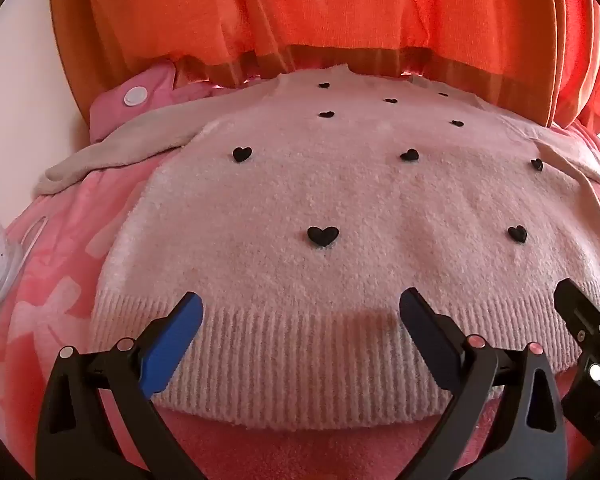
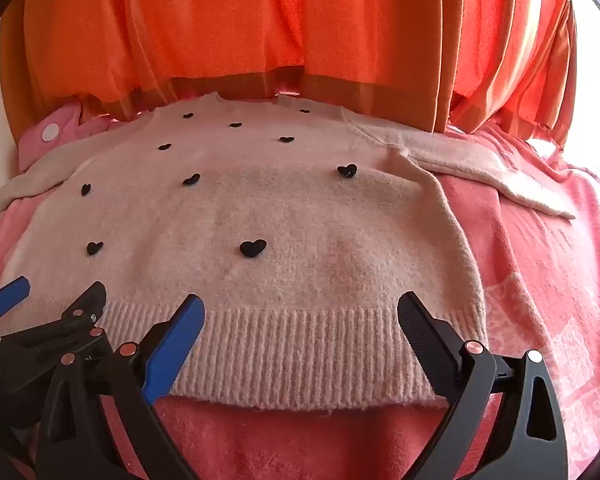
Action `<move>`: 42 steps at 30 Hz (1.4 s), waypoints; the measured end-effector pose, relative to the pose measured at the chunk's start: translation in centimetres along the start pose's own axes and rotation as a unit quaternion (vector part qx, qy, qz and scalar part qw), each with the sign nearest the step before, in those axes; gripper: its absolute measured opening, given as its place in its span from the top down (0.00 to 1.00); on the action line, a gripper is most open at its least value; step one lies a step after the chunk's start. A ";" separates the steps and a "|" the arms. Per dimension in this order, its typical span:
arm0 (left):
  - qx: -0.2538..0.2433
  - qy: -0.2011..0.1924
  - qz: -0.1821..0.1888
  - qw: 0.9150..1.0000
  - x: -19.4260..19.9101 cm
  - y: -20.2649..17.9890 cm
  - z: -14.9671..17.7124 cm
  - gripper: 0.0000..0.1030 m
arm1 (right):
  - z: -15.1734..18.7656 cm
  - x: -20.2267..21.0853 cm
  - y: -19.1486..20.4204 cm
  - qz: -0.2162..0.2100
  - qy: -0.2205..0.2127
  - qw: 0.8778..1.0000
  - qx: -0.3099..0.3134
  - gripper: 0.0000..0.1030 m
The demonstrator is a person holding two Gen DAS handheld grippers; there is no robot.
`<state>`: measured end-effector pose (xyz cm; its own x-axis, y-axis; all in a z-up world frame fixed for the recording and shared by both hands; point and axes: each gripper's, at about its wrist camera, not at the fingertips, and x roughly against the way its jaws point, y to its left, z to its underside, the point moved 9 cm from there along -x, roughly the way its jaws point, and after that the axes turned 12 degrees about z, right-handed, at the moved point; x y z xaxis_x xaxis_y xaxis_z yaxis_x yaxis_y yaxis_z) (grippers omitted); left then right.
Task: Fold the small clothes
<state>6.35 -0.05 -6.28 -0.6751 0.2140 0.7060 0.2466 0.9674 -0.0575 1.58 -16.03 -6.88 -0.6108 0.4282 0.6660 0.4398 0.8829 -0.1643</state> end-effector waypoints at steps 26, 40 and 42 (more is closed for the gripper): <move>-0.016 0.004 -0.005 1.000 0.0 -1.4 -0.3 0.06 | 0.0 0.2 0.4 -0.001 -0.003 1.000 0.002 0.07; -0.018 0.002 -0.004 1.000 0.0 -1.2 -0.1 0.06 | 0.0 0.2 0.4 -0.002 -0.004 1.000 0.002 0.07; -0.018 0.003 -0.003 1.000 0.1 -1.1 -0.1 0.06 | 0.0 0.2 0.4 -0.002 -0.004 1.000 0.002 0.07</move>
<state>6.08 -1.15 -6.12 -0.6731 0.2072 0.7099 0.2671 0.9633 -0.0279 1.63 -15.57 -6.84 -0.6176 0.4269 0.6606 0.4354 0.8850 -0.1648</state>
